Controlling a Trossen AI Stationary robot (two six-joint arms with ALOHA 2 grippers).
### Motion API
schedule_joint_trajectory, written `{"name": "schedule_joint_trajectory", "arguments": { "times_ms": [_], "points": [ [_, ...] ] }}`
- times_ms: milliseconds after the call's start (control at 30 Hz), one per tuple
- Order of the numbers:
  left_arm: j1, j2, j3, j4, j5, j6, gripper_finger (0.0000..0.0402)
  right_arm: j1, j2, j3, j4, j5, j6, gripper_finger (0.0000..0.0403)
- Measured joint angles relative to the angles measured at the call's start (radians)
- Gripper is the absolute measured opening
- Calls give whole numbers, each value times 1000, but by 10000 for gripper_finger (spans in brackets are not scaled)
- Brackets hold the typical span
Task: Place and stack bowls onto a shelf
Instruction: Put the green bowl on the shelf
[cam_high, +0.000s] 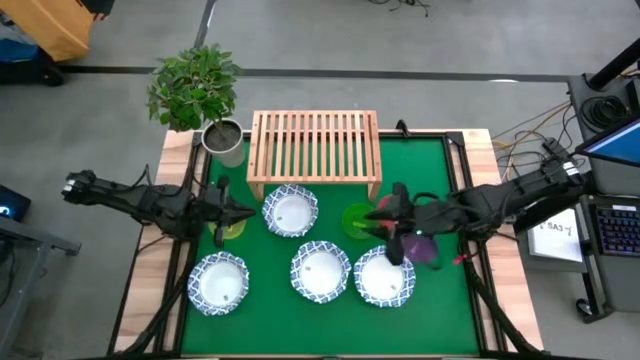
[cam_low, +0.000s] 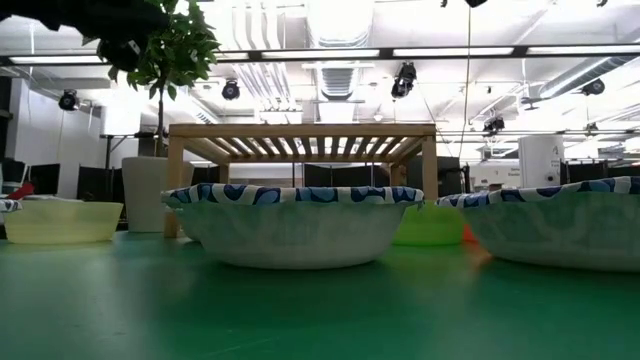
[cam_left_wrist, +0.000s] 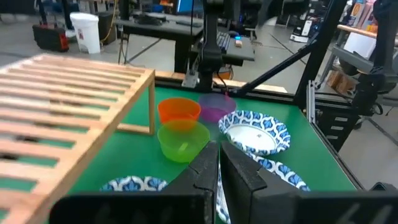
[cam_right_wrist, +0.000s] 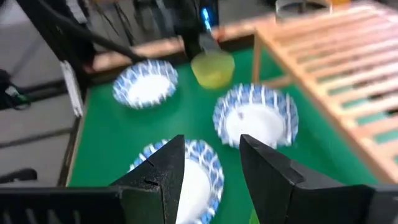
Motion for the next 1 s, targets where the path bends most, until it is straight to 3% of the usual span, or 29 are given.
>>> {"name": "schedule_joint_trajectory", "arguments": {
  "times_ms": [200,333,1000],
  "points": [
    [0,11,39,-9,0,35,0,0,134,134,-278,-33,180,144],
    [-8,8,28,-12,0,17,0,0,207,165,-383,-71,216,144],
    [-11,8,50,-47,19,28,0,-182,450,171,-437,-73,-42,144]
  ]
}}
